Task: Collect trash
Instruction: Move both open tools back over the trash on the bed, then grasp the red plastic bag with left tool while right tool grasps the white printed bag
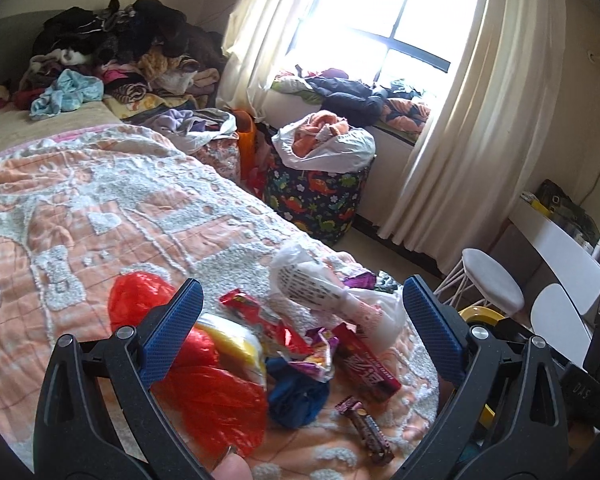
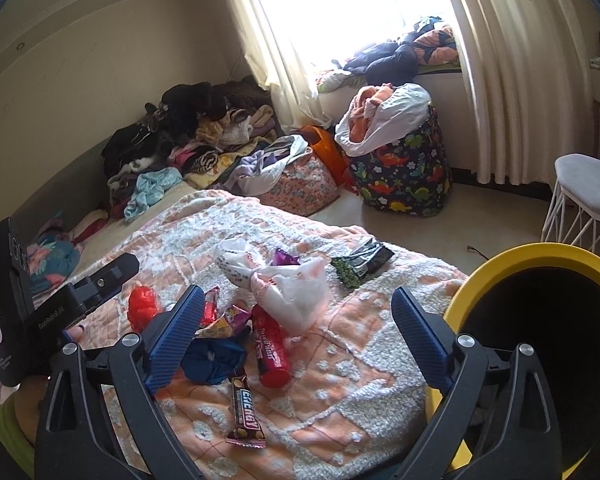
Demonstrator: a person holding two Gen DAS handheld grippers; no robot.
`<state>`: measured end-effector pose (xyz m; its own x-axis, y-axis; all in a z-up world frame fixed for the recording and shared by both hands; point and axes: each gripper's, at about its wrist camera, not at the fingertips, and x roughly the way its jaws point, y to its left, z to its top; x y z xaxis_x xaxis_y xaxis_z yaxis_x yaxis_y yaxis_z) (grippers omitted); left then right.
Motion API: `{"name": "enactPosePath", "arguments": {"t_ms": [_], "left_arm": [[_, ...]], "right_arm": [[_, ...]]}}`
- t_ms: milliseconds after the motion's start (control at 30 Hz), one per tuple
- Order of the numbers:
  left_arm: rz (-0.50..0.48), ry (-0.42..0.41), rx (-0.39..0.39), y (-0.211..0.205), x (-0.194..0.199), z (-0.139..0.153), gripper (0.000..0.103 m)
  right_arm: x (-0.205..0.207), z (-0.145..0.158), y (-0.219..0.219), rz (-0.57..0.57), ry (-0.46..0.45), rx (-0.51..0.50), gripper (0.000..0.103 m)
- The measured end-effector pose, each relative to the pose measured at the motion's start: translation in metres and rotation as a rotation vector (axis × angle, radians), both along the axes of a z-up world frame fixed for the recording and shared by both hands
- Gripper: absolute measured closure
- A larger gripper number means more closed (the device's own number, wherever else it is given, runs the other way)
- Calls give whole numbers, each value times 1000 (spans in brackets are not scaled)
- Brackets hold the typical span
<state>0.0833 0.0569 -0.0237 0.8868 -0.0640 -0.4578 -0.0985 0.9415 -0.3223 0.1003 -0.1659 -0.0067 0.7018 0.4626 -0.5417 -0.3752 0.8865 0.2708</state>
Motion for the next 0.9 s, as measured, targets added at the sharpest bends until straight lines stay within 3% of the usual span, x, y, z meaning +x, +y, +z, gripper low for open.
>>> {"name": "enactPosePath", "arguments": {"t_ms": [533,900], "left_arm": [[138,59,-56,56,-6,-24,11],[193,125,-175,85,-2,-60,11]], "right_arm": [[45,-34,49,58,81,-117,7],[75,-56,65,62,121,-169,7]]}}
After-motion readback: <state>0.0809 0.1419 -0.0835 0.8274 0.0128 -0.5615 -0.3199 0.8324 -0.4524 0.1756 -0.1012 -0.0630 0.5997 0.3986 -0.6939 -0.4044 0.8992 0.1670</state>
